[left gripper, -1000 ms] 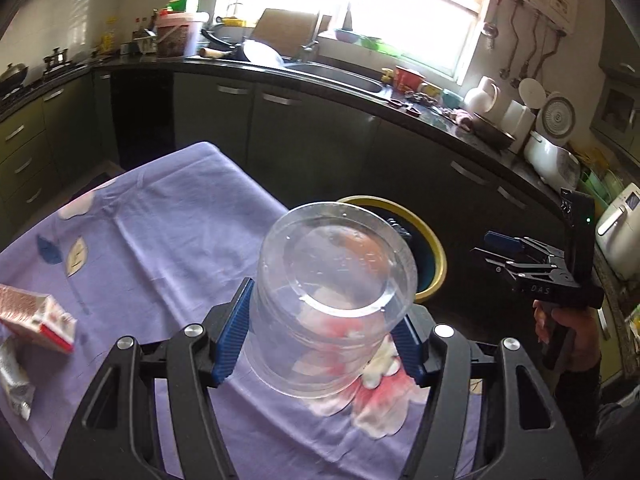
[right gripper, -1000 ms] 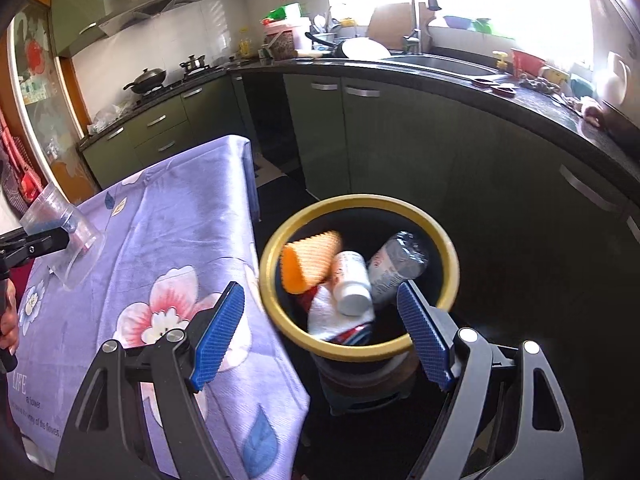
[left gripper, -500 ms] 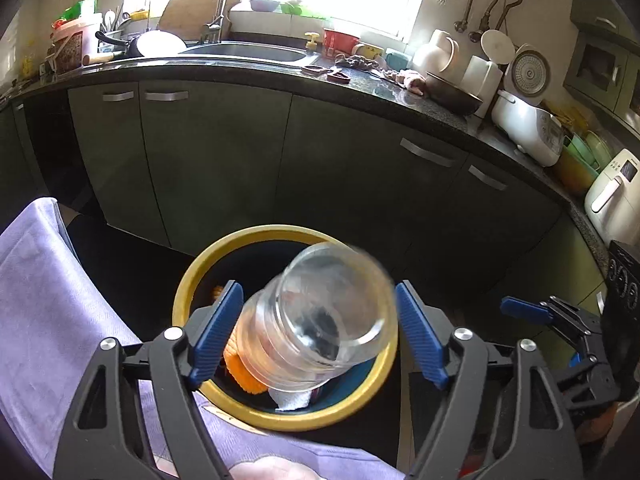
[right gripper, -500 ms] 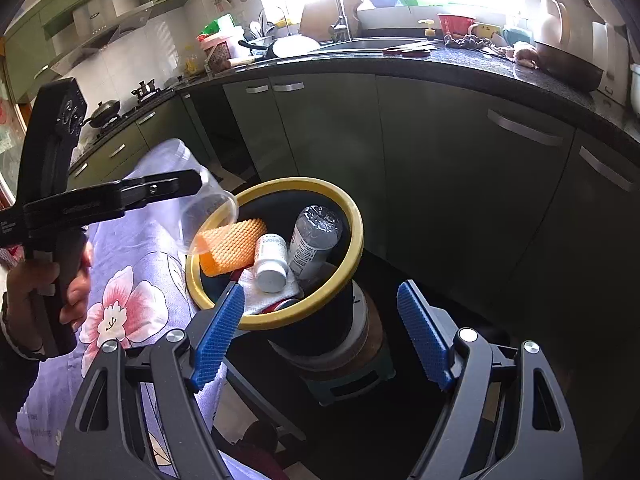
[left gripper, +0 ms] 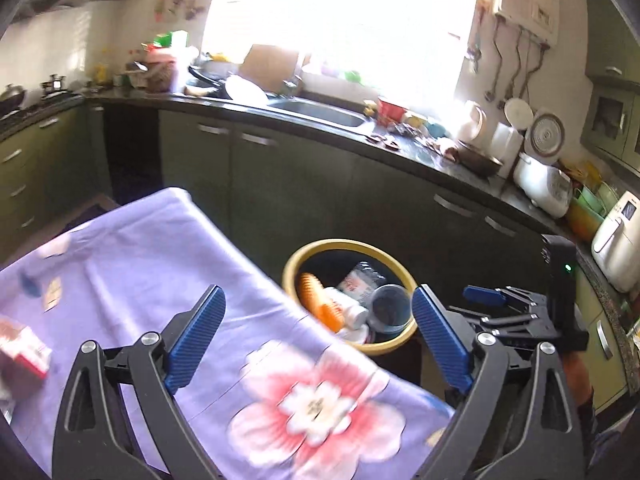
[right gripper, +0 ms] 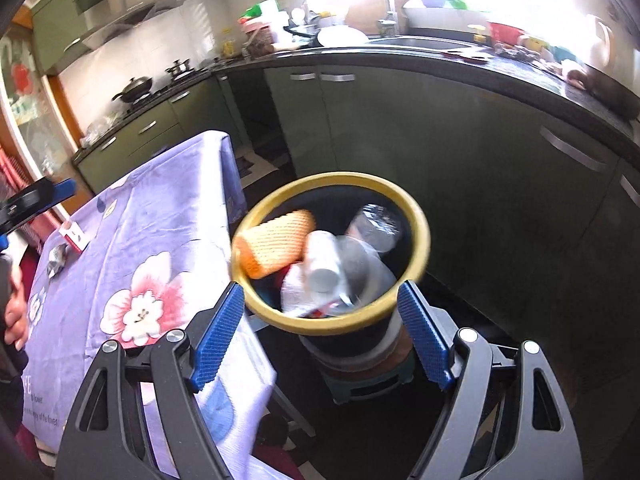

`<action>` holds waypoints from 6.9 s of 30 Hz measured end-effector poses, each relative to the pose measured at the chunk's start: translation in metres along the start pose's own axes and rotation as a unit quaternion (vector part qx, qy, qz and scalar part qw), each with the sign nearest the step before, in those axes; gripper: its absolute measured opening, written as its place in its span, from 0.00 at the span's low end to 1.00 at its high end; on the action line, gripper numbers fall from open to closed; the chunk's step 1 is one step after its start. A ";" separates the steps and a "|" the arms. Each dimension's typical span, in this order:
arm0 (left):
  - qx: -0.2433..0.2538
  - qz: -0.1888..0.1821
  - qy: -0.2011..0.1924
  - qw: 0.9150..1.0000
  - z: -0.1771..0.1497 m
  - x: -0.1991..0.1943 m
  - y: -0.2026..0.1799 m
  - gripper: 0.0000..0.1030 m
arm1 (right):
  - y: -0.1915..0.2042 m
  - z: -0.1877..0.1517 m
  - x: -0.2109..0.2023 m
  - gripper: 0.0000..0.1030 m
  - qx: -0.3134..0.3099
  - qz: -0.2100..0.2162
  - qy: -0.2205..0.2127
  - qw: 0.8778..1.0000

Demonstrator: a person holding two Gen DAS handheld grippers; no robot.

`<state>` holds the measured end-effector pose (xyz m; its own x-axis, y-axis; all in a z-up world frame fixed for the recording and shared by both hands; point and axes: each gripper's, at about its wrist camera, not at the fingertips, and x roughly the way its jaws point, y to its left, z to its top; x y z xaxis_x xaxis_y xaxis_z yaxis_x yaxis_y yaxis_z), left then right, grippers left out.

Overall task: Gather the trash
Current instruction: 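Carry the clear cup over the bin and open the left gripper, then move the right gripper to the red-and-white milk carton and grasp it, then carry the milk carton over the bin and open the right gripper, then move the left gripper to the silver snack wrapper and grasp it, then carry the silver wrapper over the bin and open the left gripper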

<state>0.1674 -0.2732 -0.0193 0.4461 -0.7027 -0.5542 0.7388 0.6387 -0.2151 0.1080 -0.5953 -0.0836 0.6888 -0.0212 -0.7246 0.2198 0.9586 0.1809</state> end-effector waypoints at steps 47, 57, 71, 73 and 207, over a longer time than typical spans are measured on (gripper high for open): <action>-0.201 0.149 -0.039 0.967 -0.144 -0.190 0.148 0.91 | 0.461 0.052 0.236 0.35 -0.423 0.275 0.126 0.854; -0.190 0.146 -0.037 0.970 -0.141 -0.189 0.141 0.91 | 0.444 0.042 0.210 0.35 -0.428 0.256 0.123 0.858; -0.168 0.138 -0.038 0.975 -0.135 -0.187 0.119 0.91 | 0.360 0.043 0.124 0.35 -0.385 0.257 0.075 0.883; -0.162 0.134 -0.038 0.977 -0.133 -0.184 0.115 0.91 | 0.327 0.049 0.107 0.35 -0.362 0.239 0.063 0.899; -0.009 -0.012 0.174 0.985 0.031 0.179 -0.062 0.75 | -0.034 -0.038 -0.024 0.73 0.007 -0.013 0.000 1.000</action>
<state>0.2173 -0.4486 -0.0803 0.2270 -0.5701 -0.7896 0.7370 0.6306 -0.2434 0.0578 -0.6160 -0.0982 0.6833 -0.0459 -0.7287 0.2472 0.9536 0.1717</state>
